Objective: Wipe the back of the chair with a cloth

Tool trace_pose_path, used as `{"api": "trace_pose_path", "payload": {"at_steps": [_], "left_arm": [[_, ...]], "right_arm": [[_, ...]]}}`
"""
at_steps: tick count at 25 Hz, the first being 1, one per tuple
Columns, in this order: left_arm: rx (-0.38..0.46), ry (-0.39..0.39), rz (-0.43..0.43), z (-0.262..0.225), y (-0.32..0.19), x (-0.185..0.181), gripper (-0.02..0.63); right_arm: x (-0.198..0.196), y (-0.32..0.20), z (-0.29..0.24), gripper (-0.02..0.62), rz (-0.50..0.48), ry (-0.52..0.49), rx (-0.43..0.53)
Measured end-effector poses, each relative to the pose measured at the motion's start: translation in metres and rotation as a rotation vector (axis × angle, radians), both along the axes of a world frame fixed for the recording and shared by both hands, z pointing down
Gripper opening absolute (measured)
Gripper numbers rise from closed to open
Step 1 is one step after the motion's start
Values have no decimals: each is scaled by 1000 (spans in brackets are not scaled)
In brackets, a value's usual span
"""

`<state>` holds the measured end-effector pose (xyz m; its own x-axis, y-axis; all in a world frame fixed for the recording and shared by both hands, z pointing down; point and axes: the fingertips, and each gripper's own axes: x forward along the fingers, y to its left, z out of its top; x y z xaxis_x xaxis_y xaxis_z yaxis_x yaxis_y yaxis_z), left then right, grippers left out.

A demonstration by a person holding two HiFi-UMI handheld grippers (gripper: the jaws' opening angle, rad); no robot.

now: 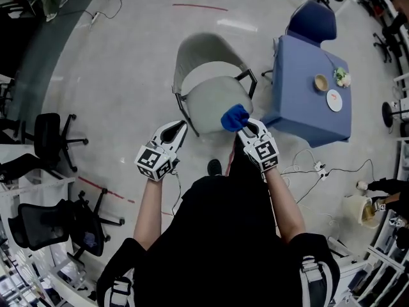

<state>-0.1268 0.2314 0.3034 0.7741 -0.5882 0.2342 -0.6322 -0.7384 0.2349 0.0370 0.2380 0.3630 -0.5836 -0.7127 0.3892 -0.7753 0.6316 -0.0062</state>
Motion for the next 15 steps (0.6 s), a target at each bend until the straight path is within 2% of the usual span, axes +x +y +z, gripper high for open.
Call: {"api": "trace_pose_path", "payload": {"at_steps": [5, 15], "left_arm": [[-5, -6, -47, -2, -14, -5, 41], [-40, -31, -160, 6, -68, -4, 41]], "right_arm": [[-2, -22, 7, 77, -38, -3, -15], [4, -103, 13, 77, -117, -19, -32]]}}
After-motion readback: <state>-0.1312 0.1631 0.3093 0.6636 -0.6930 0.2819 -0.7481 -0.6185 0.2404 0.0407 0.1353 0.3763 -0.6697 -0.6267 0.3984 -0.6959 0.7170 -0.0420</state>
